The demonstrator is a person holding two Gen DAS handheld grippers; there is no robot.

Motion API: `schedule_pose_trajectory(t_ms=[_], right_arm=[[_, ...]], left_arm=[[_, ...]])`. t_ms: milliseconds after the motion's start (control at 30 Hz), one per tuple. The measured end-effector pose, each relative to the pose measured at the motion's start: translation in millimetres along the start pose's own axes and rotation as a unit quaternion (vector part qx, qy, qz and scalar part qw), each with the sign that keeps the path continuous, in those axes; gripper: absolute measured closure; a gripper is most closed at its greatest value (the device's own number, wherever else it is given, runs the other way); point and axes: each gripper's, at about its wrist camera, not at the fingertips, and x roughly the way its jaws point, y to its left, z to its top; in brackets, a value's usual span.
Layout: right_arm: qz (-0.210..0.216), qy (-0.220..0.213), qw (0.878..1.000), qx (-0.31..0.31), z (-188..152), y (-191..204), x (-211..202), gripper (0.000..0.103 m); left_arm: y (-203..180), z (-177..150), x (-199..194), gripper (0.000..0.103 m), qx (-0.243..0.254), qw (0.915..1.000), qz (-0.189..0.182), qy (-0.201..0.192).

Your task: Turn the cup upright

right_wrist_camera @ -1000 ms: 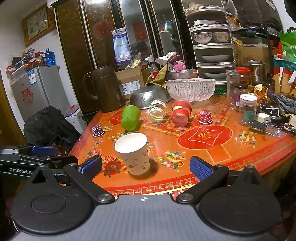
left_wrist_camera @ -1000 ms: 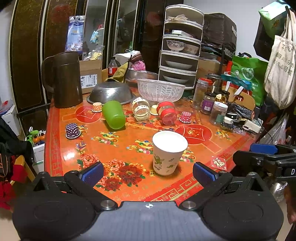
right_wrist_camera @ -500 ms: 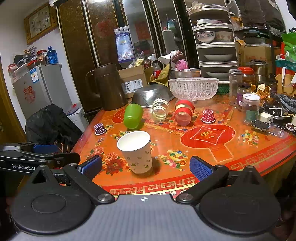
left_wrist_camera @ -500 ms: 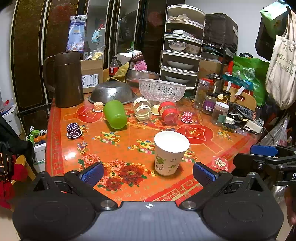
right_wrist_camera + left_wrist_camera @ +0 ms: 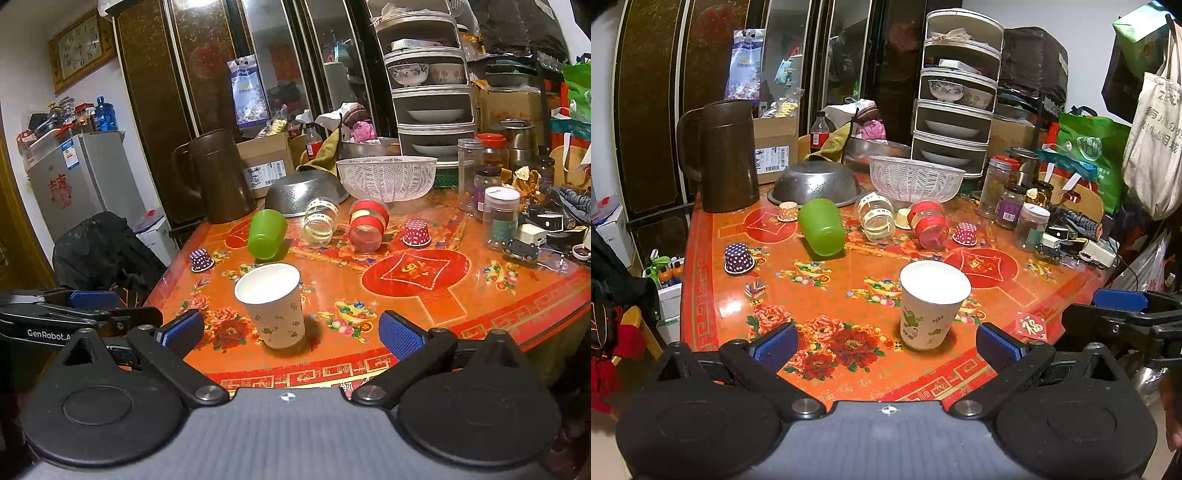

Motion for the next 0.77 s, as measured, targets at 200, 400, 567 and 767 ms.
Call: schedule_pose_trajectory(t_ms=[200, 400, 567, 767], right_arm=[[0.000, 0.000, 1.000, 0.000, -0.3, 0.1, -0.1, 0.001], [0.000, 0.001, 1.000, 0.000, -0.2, 0.1, -0.1, 0.001], [-0.001, 0.000, 1.000, 0.000, -0.2, 0.1, 0.1, 0.001], [-0.002, 0.002, 1.000, 0.001, -3.1, -1.0, 1.8, 0.001]], left_arm=[[0.3, -0.3, 1.2, 0.000, -0.001, 1.0000, 0.000, 0.002], [-0.1, -0.4, 1.6, 0.000, -0.001, 1.0000, 0.000, 0.002], [-0.3, -0.3, 1.4, 0.000, -0.001, 1.0000, 0.002, -0.002], [-2.0, -1.2, 3.6, 0.000, -0.001, 1.0000, -0.002, -0.009]])
